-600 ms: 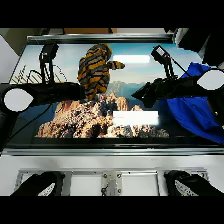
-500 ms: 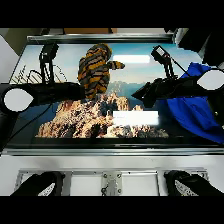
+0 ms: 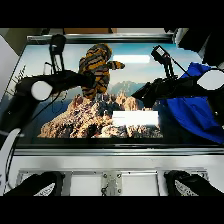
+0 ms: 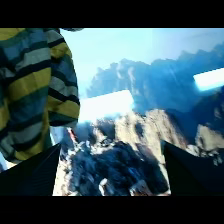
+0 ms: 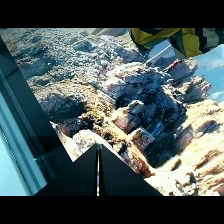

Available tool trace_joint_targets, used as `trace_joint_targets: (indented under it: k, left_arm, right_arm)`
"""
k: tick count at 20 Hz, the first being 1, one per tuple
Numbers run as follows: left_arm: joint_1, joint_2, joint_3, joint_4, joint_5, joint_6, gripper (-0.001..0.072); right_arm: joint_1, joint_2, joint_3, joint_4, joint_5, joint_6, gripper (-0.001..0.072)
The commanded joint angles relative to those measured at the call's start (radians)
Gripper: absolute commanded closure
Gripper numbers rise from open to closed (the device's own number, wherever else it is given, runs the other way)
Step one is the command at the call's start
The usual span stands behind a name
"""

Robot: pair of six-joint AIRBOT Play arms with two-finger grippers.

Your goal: Fold the clothes and pants, and hang the long-sleeved shirts on hangers.

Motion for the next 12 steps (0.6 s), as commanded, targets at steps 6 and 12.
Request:
trace_joint_targets:
  k: [6, 12]
  left_arm:
    - [0.057, -0.694, 0.438, 0.101, 0.037, 0.017, -0.0011]
    - [0.058, -0.956, 0.671, 0.196, 0.004, 0.016, -0.0012]
  right_arm:
    - [0.001, -0.001, 0.0, 0.0, 0.0, 0.0, 0.0697]
    - [0.001, -0.001, 0.0, 0.0, 0.0, 0.0, 0.0696]
